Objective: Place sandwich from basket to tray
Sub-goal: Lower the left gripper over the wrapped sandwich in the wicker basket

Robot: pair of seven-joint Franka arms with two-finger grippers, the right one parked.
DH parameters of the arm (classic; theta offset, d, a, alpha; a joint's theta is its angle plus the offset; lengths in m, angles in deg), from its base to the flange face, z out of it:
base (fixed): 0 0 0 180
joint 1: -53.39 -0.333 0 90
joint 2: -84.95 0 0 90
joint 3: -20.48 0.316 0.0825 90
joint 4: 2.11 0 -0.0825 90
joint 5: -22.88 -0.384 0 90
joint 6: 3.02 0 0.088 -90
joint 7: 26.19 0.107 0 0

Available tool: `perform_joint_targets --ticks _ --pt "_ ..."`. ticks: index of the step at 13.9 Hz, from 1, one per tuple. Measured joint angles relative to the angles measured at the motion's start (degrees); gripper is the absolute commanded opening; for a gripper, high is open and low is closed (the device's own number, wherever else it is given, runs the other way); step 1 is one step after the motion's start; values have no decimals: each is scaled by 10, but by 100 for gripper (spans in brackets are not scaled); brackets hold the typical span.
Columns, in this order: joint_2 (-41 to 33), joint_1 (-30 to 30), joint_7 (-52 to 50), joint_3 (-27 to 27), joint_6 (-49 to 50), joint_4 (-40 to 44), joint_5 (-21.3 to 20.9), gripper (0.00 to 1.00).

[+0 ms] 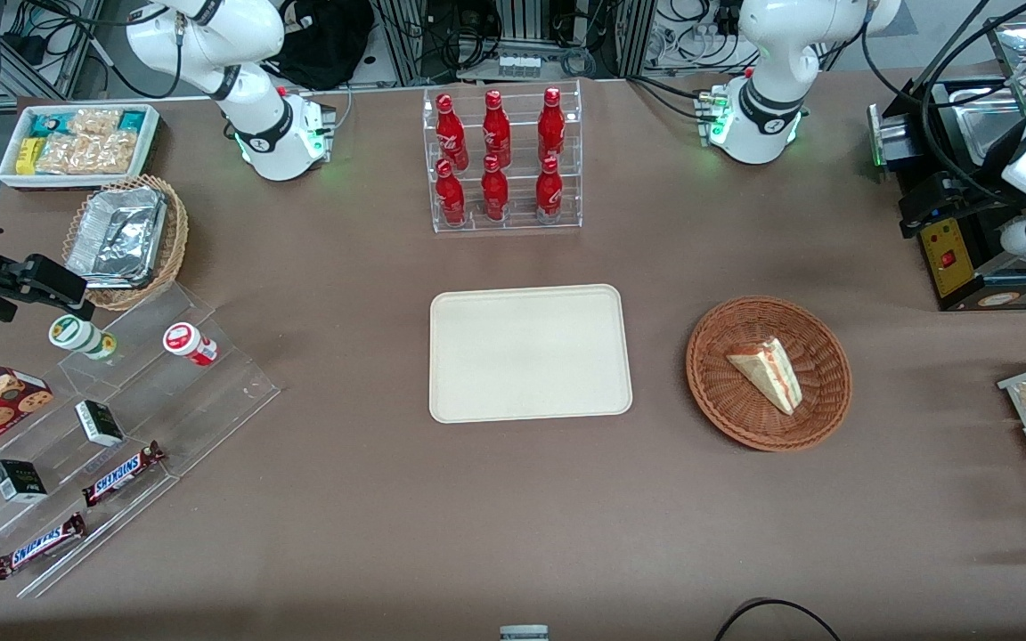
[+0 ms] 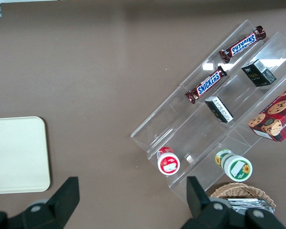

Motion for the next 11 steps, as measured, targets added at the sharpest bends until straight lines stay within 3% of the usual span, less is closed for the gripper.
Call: perform_joint_targets --ticks 8,11 --pt "30 -2 -3 2 -2 -12 0 100" --pt "54 -2 -12 1 -81 -79 0 100"
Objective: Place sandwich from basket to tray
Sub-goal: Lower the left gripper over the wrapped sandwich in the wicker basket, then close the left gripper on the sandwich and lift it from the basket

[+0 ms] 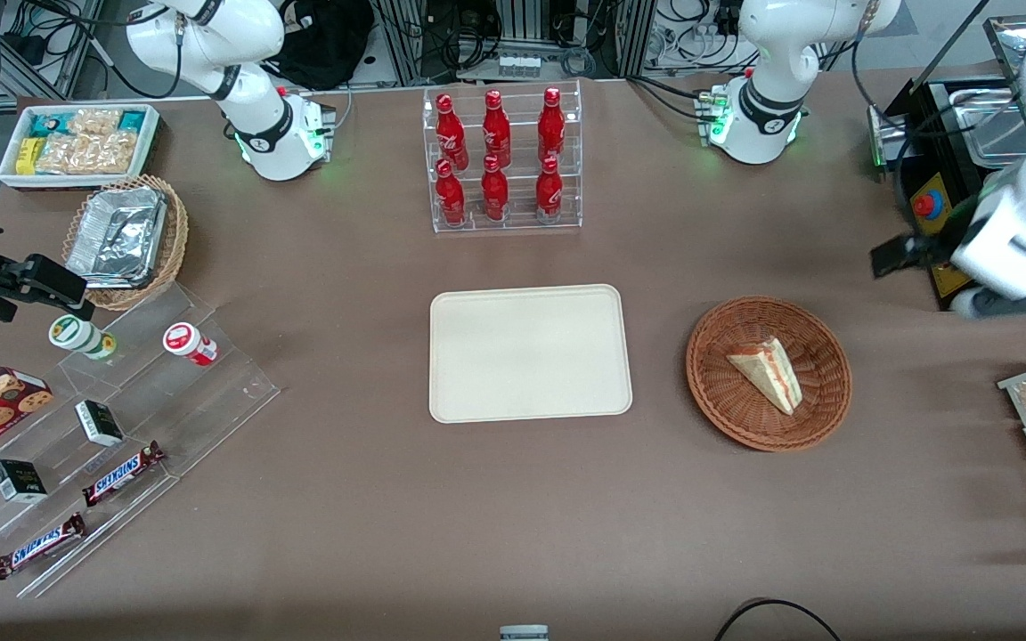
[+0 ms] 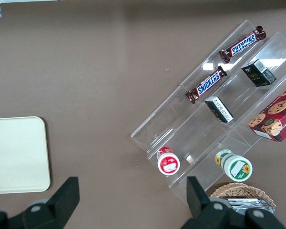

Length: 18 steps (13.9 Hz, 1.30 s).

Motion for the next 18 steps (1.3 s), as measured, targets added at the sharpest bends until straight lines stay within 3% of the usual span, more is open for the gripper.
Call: perform_joint_targets --ticks 3,10,18 --pt "7 0 -57 -8 -125 -101 0 100" --pt "8 0 -325 -39 -440 -316 0 100" --pt "72 0 -346 -39 -518 -351 1 100"
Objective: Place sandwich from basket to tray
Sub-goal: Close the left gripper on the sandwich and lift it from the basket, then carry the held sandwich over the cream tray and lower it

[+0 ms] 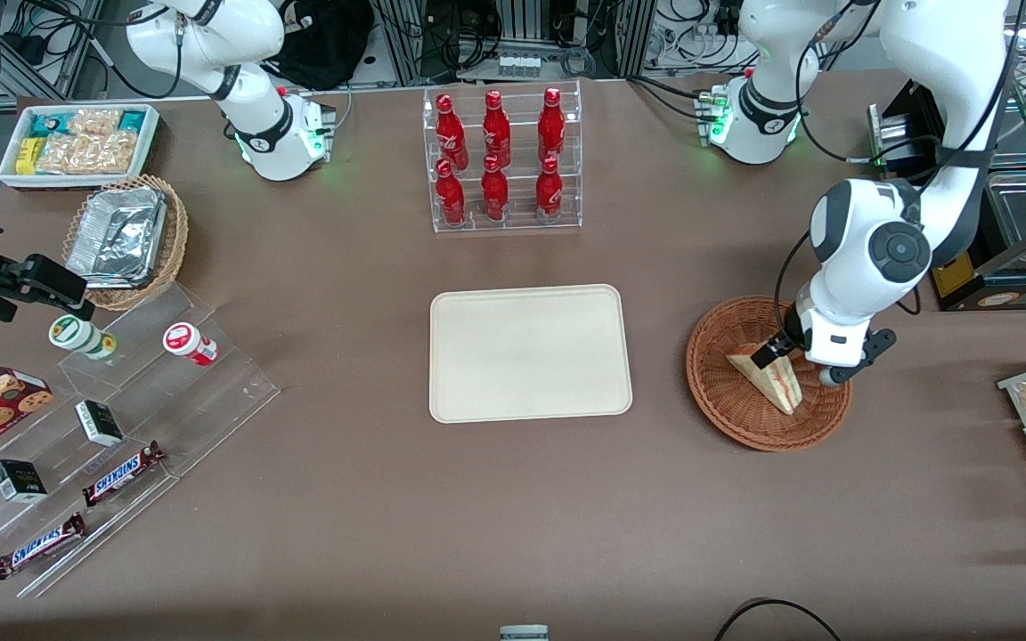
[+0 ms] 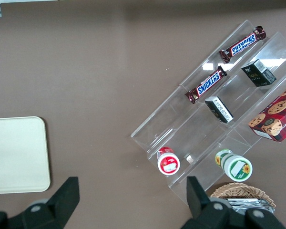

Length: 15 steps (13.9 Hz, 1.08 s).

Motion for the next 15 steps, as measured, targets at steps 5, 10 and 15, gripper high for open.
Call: perform_joint_targets --ticks 5,10,15 --pt "37 0 -2 -1 -38 0 0 23" --pt "35 0 -2 -1 -40 20 0 12" --pt "-10 0 -2 -3 161 122 0 14"
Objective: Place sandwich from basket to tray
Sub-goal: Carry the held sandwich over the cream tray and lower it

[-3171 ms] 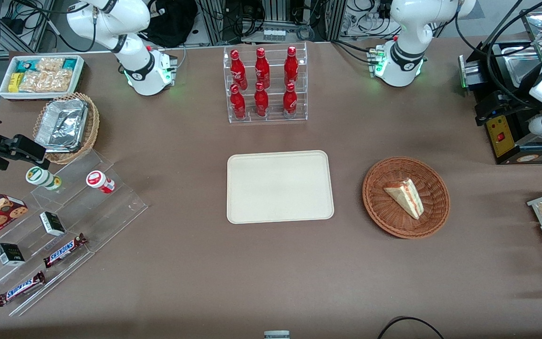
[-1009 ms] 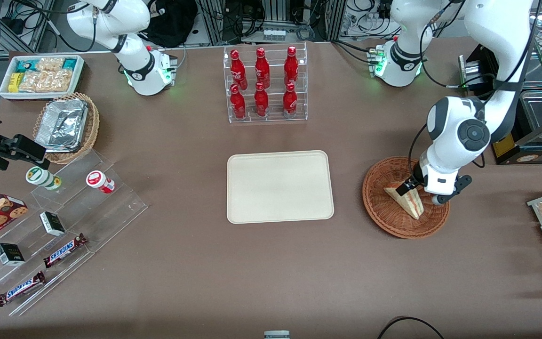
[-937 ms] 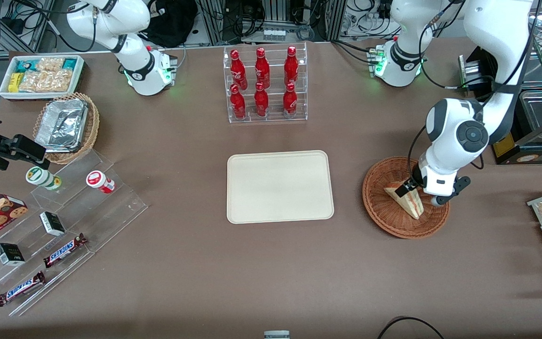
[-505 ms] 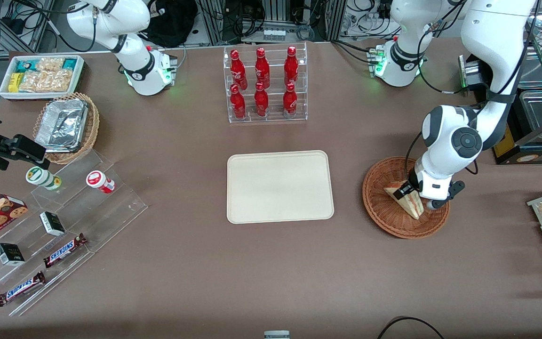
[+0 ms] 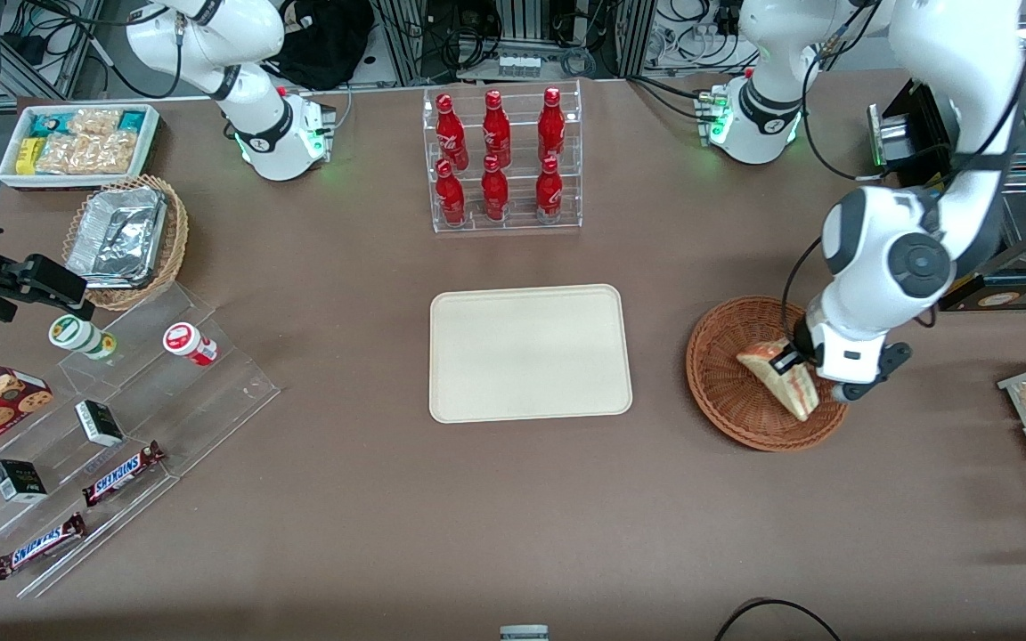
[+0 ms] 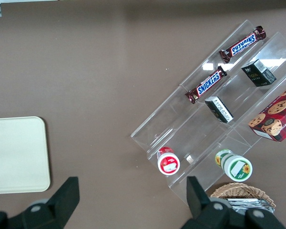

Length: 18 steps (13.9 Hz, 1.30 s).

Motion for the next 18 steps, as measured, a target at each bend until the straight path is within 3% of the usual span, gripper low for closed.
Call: perform_joint_targets --ticks 3,5,11,18 --pt "-15 21 5 -7 163 115 2 13" --pt "-11 70 5 -9 192 154 5 10" --pt "66 239 -10 -16 146 169 21 9" --pt "197 339 -43 -15 57 224 21 9"
